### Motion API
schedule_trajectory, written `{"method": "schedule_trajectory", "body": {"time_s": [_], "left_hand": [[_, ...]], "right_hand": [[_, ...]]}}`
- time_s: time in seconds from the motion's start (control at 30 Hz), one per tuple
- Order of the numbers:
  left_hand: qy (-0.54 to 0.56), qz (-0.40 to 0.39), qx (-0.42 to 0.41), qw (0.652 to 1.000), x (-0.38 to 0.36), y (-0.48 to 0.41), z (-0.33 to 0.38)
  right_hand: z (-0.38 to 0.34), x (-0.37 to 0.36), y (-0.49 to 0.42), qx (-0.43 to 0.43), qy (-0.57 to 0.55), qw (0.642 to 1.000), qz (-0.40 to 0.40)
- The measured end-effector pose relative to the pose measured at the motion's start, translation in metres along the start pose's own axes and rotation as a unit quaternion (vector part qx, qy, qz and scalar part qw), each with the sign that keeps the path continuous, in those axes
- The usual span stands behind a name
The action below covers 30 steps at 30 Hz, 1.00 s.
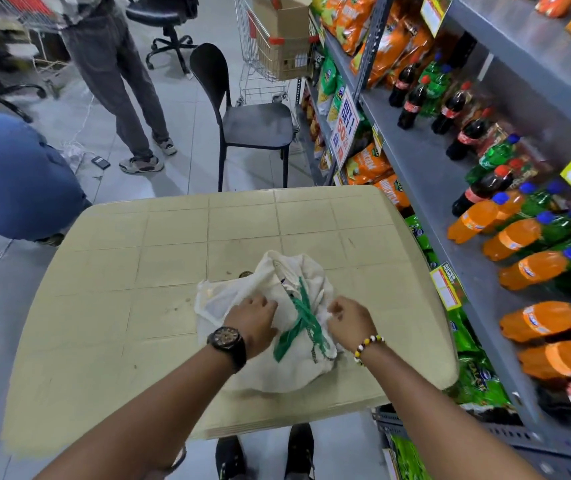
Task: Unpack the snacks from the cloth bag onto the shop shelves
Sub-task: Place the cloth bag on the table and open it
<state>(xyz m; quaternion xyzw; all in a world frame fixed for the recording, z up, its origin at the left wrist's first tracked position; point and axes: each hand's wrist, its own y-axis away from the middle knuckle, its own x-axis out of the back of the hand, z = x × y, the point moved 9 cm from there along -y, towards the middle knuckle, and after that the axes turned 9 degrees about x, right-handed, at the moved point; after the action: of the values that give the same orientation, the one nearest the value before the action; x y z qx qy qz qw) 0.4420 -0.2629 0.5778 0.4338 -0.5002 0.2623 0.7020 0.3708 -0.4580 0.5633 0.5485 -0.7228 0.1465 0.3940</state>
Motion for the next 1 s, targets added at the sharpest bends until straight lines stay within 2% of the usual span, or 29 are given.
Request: {"method": "schedule_trajectory", "body": {"time_s": [0.07, 0.13, 0.3, 0.43, 0.57, 0.73, 0.83, 0.9, 1.0], "left_hand": [[-0.010, -0.016, 0.009, 1.000, -0.013, -0.012, 0.002], [-0.021, 0.009, 0.012, 1.000, -0.020, -0.018, 0.004], [-0.064, 0.034, -0.011, 0.997, -0.022, -0.011, 0.006], [0.000, 0.076, -0.019, 0.997, -0.006, 0.000, -0.010], [0.028, 0.061, -0.031, 0.997, -0.009, 0.001, -0.012], [-0.030, 0.066, -0.039, 0.997, -0.005, -0.007, 0.008], [0.002, 0.079, -0.025, 0.997, 0.004, -0.008, 0.008], [0.053, 0.053, -0.031, 0.997, -0.001, -0.007, 0.008], [0.046, 0.008, -0.049, 0.998, -0.010, -0.006, 0.019]], "right_hand": [[0.020, -0.020, 0.009, -0.017, 0.011, 0.998, -0.057], [0.024, -0.034, 0.013, -0.009, 0.003, 0.996, -0.088], [0.029, -0.045, 0.009, 0.001, -0.009, 0.998, -0.065], [0.020, -0.040, 0.004, 0.043, 0.023, 0.998, -0.031], [0.005, -0.051, 0.001, 0.093, 0.040, 0.994, -0.040], [-0.020, -0.050, 0.008, 0.130, -0.091, 0.985, -0.061], [-0.022, -0.028, 0.014, 0.124, -0.191, 0.972, -0.049], [-0.023, -0.011, 0.019, 0.127, -0.247, 0.959, -0.052], [-0.030, 0.015, 0.027, 0.141, -0.324, 0.934, -0.049]]}}
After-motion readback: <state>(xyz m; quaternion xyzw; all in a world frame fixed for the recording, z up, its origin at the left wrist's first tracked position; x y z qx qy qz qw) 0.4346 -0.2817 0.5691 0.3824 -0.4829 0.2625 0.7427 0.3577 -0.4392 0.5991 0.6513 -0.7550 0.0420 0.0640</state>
